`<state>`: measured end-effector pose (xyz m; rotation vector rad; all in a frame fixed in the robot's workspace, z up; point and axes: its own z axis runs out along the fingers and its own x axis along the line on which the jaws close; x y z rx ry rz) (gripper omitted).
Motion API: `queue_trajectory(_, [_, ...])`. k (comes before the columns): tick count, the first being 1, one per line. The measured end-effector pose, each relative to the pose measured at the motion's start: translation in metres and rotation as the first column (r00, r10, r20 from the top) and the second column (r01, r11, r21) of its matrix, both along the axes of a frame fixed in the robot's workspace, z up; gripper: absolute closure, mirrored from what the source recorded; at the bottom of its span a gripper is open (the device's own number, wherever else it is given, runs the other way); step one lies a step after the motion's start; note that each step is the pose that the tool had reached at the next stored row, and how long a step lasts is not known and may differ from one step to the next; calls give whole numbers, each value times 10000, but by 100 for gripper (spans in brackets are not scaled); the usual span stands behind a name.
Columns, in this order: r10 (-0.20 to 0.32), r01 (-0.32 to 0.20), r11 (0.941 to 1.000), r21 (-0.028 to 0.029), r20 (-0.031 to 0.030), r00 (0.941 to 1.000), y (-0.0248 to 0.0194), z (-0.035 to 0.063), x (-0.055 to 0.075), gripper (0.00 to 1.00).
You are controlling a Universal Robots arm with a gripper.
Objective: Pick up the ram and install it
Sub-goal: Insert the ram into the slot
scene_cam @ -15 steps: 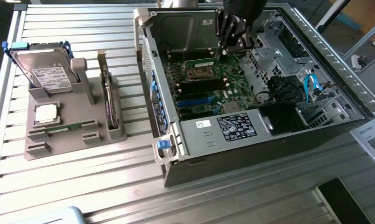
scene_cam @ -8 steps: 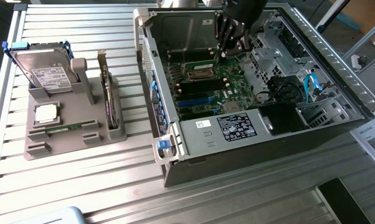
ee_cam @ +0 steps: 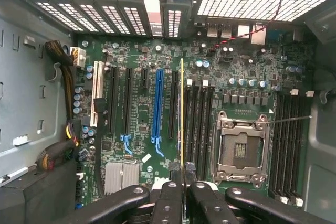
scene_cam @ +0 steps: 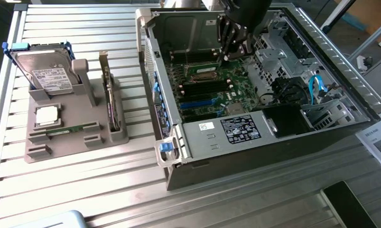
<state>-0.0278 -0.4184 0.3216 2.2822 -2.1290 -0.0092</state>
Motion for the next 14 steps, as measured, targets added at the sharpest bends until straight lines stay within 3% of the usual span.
queue_trajectory(14, [-560,560,9984,0,0,9984,0,-24,4,88])
